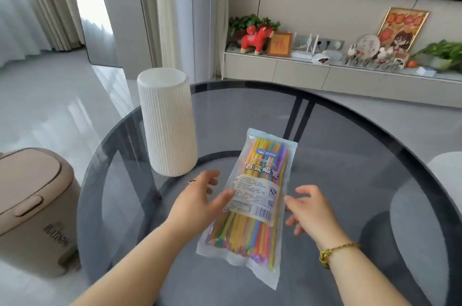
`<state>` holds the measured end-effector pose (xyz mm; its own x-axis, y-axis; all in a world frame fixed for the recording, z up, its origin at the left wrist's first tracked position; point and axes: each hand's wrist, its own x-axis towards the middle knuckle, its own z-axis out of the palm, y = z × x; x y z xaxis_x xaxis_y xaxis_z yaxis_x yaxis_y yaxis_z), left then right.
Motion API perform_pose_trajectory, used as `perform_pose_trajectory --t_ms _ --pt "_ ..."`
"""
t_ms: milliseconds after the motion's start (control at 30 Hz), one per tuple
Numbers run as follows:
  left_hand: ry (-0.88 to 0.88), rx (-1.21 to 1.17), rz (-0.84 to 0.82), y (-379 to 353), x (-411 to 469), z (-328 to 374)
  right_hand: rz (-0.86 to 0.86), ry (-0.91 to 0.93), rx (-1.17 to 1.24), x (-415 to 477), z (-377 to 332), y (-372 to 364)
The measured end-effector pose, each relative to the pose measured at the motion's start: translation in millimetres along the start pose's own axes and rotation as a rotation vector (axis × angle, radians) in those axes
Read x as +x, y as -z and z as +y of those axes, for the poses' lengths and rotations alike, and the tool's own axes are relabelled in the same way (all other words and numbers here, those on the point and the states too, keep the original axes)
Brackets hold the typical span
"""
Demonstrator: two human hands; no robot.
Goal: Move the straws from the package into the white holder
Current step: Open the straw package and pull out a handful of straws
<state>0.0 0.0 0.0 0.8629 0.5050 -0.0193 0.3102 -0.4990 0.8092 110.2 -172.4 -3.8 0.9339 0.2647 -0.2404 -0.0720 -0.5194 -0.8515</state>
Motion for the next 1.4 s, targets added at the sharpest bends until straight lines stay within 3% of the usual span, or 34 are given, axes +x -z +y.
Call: perform_pose_trajectory --t_ms 133,267,433,533,767,900,1033,1133,1267,1400 --pt "-0.061 0.276 -0.133 -10 -28 16 -0.162 -0.102 0.080 -33 -6 -10" --pt "-0.120 0.571 -0.132 -16 -43 18 -0.211 -0.125 0.149 -67 -2 -24" --pt "-0.070 0.606 -0.132 -17 -64 11 -0.226 -0.105 0.172 -91 7 -25" --pt "-0.091 0.667 -0.169 -10 -71 12 -0.136 -0.059 0.149 -101 13 -16" --pt "-0.127 0.894 -0.401 44 -90 -9 0.251 0.121 0.075 -116 23 23" --pt "-0.088 0.975 -0.363 66 -91 -24 0.286 0.077 0.073 -117 29 26" --pt "-0.097 0.910 -0.141 58 -93 -28 0.179 0.067 0.126 -119 32 19" --pt "-0.190 0.700 0.038 35 -98 -23 0.162 0.042 0.165 -115 34 16" --pt "-0.377 0.451 0.058 -7 -105 -9 0.083 -0.022 0.310 -109 37 14" --pt "-0.455 0.459 0.044 -35 -111 3 -0.138 -0.063 0.590 -106 41 11"
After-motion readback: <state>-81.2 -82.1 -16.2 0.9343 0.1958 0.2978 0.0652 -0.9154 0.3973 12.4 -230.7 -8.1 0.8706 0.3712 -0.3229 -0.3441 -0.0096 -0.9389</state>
